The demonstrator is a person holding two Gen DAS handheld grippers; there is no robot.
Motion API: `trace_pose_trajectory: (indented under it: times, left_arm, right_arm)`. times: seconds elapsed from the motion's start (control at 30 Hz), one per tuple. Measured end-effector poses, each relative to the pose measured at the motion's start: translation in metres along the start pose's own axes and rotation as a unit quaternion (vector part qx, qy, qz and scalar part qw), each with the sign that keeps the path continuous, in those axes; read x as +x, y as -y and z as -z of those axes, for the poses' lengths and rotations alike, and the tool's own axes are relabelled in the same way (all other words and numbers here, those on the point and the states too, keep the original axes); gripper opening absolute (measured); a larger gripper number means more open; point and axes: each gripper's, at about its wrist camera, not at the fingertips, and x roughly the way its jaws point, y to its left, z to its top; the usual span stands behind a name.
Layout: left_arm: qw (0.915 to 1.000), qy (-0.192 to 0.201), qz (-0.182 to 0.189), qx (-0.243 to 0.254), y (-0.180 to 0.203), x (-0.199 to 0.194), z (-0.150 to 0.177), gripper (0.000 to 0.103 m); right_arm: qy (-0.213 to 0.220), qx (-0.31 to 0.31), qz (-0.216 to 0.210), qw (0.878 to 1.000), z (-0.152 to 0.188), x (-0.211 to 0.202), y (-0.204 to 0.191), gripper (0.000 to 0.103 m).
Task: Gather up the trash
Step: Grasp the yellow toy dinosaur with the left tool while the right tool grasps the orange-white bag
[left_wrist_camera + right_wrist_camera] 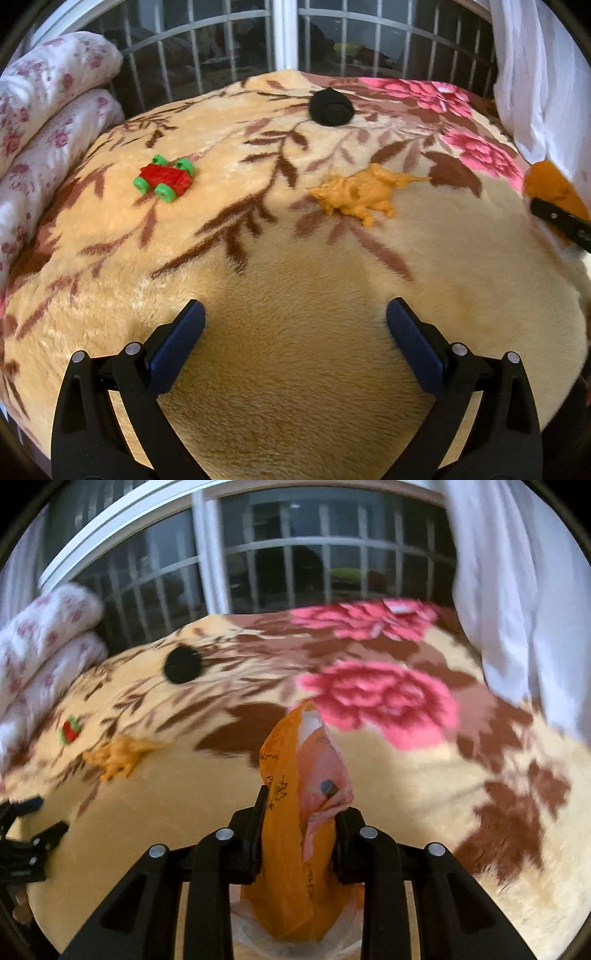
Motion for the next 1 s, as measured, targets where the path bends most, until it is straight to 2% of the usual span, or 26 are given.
trace_pose_trajectory:
  times: [0.07,0.13,0.23,0.3,0.4,0.47,0.57,0.7,0.77,0.83,0.87,0.9,1.0]
  left_arm:
    - [0.9997,-0.002,0.021,0.012,0.001,-0.005,-0.009,0.096]
    - [0.9990,-0.001,0.035,0.028,0.006,-0.006,-0.020,0.096]
    - [0.9952,-0.018,0.057,0.077,0.019,0.004,-0.043,0.096]
    - [0.9906,-0.023,0.058,0.121,0.030,0.014,-0.054,0.096]
    - [0.9794,-0.033,0.058,0.190,0.047,0.034,-0.066,0.096]
    - [0.9741,-0.041,0.060,0.214,0.051,0.049,-0.073,0.096]
    - [0.9730,-0.054,0.065,0.215,0.051,0.071,-0.082,0.096]
    - [0.9804,-0.080,0.087,0.158,0.045,0.100,-0.093,0.096]
    - [0.9823,-0.078,0.081,0.150,0.045,0.104,-0.092,0.095]
    - [0.9817,-0.067,0.069,0.164,0.050,0.099,-0.089,0.083]
    - [0.9805,-0.065,0.073,0.170,0.052,0.097,-0.087,0.070]
    - [0.9806,-0.059,0.071,0.173,0.054,0.091,-0.085,0.066]
    - [0.9838,-0.055,0.057,0.161,0.054,0.085,-0.081,0.064]
  right_arm:
    - [-0.017,0.029,-0.006,0.999,0.002,0.011,0.010,0.030]
    - [-0.030,0.027,-0.008,0.999,0.004,0.019,0.010,0.030]
    - [-0.026,0.022,-0.013,0.999,0.006,0.017,0.008,0.032]
    - [-0.020,0.032,-0.024,0.999,0.008,0.016,0.012,0.032]
    - [-0.016,0.059,-0.046,0.997,0.010,0.016,0.022,0.032]
    - [-0.015,0.070,-0.057,0.996,0.010,0.016,0.026,0.033]
    - [-0.015,0.074,-0.066,0.995,0.010,0.017,0.027,0.033]
    - [-0.017,0.077,-0.073,0.994,0.009,0.019,0.027,0.034]
    - [-0.017,0.077,-0.075,0.994,0.009,0.019,0.028,0.034]
    - [-0.017,0.077,-0.075,0.994,0.009,0.019,0.028,0.034]
    - [-0.017,0.077,-0.076,0.994,0.009,0.019,0.028,0.034]
    - [-0.017,0.077,-0.075,0.994,0.009,0.019,0.028,0.034]
    - [-0.017,0.078,-0.075,0.994,0.009,0.020,0.028,0.034]
